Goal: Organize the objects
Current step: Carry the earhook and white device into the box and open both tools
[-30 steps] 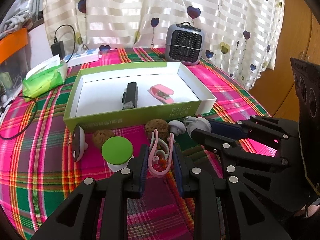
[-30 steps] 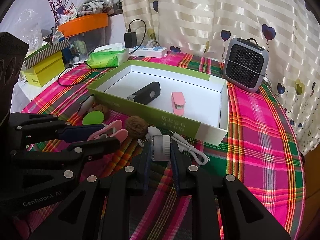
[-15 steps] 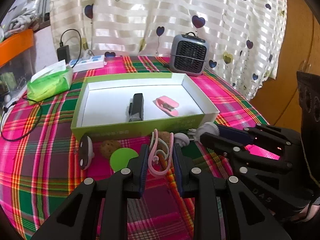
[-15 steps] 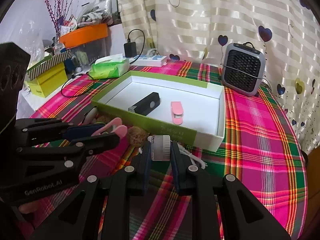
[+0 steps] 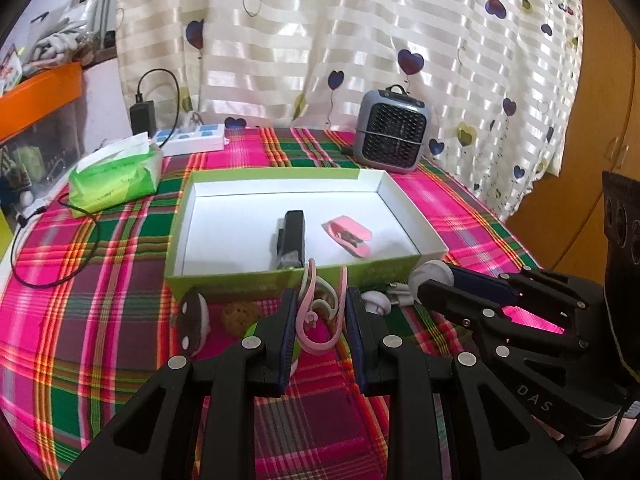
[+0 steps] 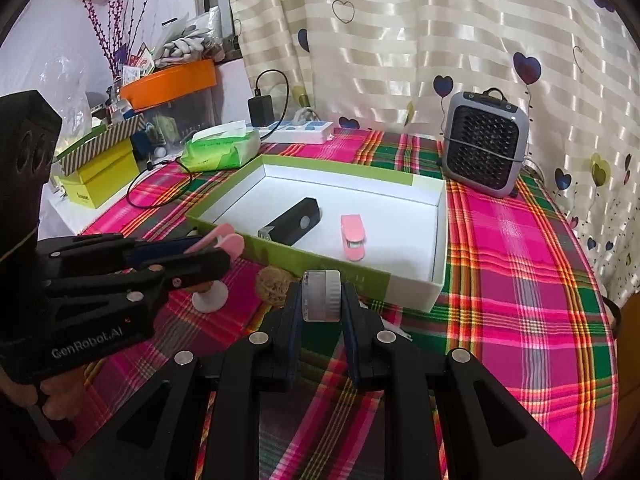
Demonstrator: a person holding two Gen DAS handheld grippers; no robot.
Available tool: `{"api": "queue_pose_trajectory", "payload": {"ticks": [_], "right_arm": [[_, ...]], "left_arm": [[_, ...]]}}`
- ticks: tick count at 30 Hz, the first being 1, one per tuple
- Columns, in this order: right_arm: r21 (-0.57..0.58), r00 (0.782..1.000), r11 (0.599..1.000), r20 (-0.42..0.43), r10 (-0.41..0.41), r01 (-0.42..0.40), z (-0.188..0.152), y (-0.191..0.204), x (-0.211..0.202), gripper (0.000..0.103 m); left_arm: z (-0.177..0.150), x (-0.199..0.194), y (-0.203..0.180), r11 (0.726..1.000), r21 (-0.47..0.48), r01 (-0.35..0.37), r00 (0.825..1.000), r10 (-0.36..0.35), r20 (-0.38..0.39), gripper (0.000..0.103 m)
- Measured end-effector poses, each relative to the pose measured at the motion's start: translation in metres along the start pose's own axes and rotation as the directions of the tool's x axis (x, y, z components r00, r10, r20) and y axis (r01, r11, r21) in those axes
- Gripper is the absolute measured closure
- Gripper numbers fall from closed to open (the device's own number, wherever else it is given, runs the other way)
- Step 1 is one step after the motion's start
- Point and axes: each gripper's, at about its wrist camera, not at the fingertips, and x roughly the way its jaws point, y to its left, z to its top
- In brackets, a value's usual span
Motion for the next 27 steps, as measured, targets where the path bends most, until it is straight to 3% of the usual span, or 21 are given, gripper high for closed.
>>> {"api": "queue_pose_trajectory", "payload": {"ticks": [27], "right_arm": [[0.002,0.999,1.0,-0.024,0.021,-0.021,0.026,0.002,0.019,0.083]], "left_arm": [[0.025,0.021,0.015,0.999,-0.008,-0.031,0.999,0.031,-0.03,0.081]]}}
